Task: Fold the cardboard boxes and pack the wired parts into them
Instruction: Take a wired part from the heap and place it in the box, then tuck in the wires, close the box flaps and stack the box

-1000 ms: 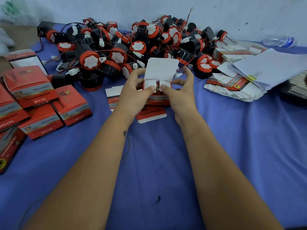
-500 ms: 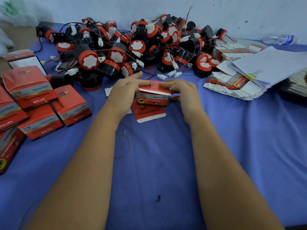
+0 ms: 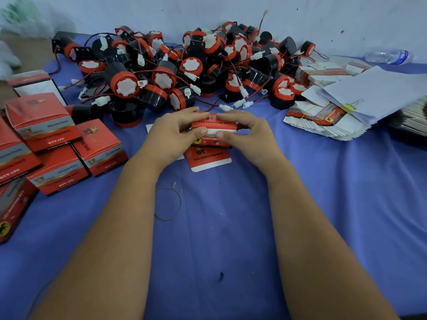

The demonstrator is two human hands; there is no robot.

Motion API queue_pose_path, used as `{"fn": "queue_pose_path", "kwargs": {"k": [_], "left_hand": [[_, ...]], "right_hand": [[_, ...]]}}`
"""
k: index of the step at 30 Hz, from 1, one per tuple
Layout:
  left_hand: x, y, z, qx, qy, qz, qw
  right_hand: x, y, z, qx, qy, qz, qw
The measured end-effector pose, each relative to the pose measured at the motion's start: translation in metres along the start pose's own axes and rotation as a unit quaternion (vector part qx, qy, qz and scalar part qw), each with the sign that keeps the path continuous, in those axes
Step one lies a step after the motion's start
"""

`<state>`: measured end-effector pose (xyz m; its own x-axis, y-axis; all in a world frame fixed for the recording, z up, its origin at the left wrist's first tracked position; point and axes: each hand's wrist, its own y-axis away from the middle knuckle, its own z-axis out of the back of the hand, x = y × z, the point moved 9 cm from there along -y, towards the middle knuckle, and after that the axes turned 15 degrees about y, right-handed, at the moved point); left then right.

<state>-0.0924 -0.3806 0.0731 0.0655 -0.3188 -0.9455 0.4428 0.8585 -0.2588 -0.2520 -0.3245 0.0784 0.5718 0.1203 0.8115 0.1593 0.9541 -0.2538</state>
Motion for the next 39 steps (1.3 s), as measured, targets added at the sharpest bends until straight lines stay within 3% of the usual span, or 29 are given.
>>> {"fn": "queue_pose_path", "kwargs": {"k": [6,18,23,29,36,39], "left_hand": [[-0.009,0.002,-0.003,-0.012,-0.047,-0.044,0.998],[-0.012,0.005,0.002,-0.033,0.074,-0.027,0.996],[-0.004,0.005,-0.002,0.012,0.151,0.010,0.988],[-0.007,0.006,-0.004,0.043,0.132,0.004,0.990],[-0.009,0.007,-0.001,-0.059,0.188,-0.017,0.980],[-0.011,0.009,-0.003,-0.057,0.198,-0.019,0.978]], "right_hand": [[0.000,-0.001,0.000,-0.020,0.013,-0.010,1.000],[0.007,0.002,-0.001,-0.029,0.016,0.004,0.999],[-0.002,0.002,-0.008,0.039,-0.040,-0.034,0.998],[-0.005,0.000,-0.009,0.079,-0.088,-0.044,0.992],[-0.009,-0.001,-0.006,0.070,-0.116,-0.061,0.989],[-0.008,0.000,-0.005,0.064,-0.110,-0.059,0.990]]}}
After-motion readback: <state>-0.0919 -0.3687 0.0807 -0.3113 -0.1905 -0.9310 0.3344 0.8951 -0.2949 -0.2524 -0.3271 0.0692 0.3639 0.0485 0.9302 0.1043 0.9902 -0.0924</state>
